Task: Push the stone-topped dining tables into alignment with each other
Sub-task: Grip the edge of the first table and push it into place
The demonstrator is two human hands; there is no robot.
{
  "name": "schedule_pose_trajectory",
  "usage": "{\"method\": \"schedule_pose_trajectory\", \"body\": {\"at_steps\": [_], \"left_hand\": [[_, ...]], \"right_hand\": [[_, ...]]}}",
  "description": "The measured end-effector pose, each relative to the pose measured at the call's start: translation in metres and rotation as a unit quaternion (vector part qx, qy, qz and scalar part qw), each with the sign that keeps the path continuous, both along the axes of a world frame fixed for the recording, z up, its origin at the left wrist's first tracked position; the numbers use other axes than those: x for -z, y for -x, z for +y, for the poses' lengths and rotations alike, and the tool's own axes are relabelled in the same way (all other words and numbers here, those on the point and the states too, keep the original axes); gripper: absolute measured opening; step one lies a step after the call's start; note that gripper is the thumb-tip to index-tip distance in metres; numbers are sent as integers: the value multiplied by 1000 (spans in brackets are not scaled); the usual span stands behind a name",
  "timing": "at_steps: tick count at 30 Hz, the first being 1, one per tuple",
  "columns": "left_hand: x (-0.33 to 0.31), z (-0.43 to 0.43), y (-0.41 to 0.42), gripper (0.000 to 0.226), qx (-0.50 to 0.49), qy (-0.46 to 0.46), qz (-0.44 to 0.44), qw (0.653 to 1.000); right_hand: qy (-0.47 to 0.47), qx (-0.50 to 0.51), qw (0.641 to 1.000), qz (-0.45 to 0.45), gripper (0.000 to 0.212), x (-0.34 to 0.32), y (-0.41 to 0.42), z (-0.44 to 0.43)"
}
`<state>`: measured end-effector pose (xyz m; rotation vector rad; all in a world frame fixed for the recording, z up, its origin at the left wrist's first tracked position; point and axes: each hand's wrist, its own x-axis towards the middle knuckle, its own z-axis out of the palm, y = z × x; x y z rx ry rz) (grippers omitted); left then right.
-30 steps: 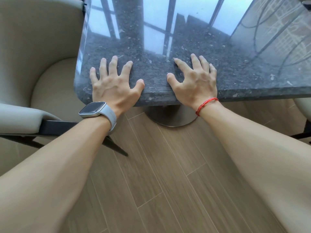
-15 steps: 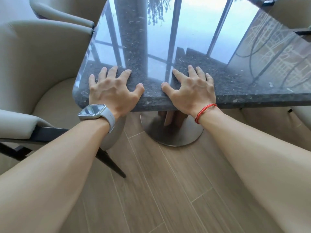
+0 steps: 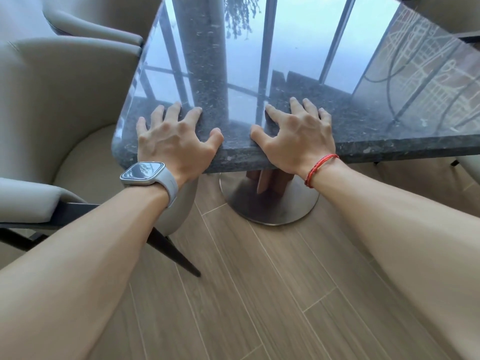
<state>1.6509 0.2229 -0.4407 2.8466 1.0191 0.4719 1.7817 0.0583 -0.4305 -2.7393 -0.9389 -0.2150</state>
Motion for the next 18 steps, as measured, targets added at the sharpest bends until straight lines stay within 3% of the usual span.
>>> {"method": "schedule_pose_trajectory", "body": {"at_steps": [18], "left_hand": [[2, 33, -7, 65, 10, -1, -9, 1000]], "right_hand": [[0, 4, 1000, -2, 63, 1, 0, 28]]}}
